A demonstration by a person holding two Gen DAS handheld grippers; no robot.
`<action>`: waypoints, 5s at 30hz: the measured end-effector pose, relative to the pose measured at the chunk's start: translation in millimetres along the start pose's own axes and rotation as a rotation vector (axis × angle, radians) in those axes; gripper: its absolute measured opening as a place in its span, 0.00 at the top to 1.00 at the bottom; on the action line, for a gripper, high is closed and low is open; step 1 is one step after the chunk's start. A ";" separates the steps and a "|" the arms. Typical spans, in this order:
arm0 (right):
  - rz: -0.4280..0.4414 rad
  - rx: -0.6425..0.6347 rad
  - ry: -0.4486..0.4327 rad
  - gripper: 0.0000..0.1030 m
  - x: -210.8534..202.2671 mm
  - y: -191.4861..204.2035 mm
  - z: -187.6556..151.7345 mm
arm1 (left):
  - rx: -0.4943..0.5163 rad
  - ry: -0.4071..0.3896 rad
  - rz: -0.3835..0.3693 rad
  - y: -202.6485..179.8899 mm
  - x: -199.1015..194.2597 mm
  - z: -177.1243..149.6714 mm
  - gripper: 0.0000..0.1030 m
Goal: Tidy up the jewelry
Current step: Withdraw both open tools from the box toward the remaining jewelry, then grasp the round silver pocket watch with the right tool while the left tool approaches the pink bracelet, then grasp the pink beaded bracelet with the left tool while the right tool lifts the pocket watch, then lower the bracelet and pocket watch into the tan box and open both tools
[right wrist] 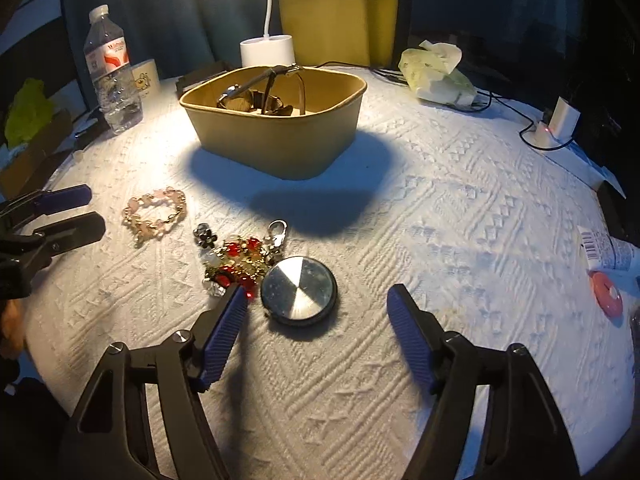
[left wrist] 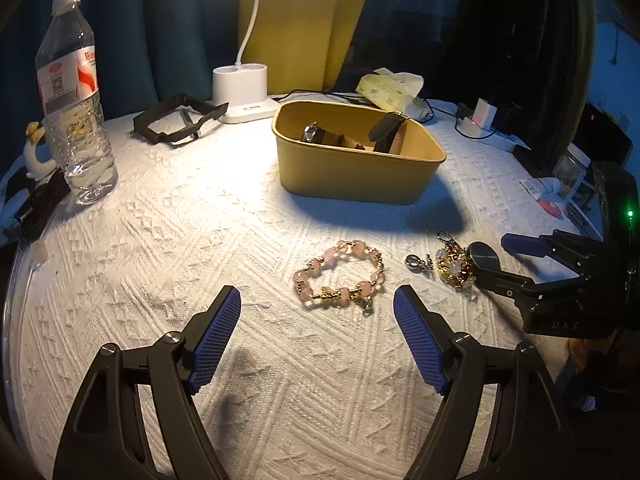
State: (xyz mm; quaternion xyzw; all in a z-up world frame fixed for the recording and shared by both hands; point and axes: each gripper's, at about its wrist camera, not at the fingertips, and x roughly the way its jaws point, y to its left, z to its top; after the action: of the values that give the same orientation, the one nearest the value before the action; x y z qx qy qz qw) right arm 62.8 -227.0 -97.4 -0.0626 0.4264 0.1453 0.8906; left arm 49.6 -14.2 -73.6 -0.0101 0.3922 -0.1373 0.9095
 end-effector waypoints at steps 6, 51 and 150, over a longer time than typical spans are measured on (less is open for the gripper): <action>-0.003 -0.020 -0.001 0.51 2.7 2.6 4.2 | -0.002 0.008 0.012 2.7 3.1 2.2 0.21; 0.099 0.085 -0.146 0.61 -17.9 -37.2 13.7 | 0.230 0.111 -0.064 -48.1 44.0 21.2 0.91; -0.030 -0.029 -0.180 0.61 -17.2 3.6 82.0 | 0.024 -0.184 -0.098 9.5 -6.1 82.9 0.56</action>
State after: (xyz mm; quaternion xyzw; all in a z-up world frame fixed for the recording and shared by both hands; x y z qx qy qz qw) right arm 112.2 -207.8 -32.4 -0.0685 0.3416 0.1432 0.9263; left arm 107.3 -10.9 -13.0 -0.0310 0.3043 -0.1845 0.9340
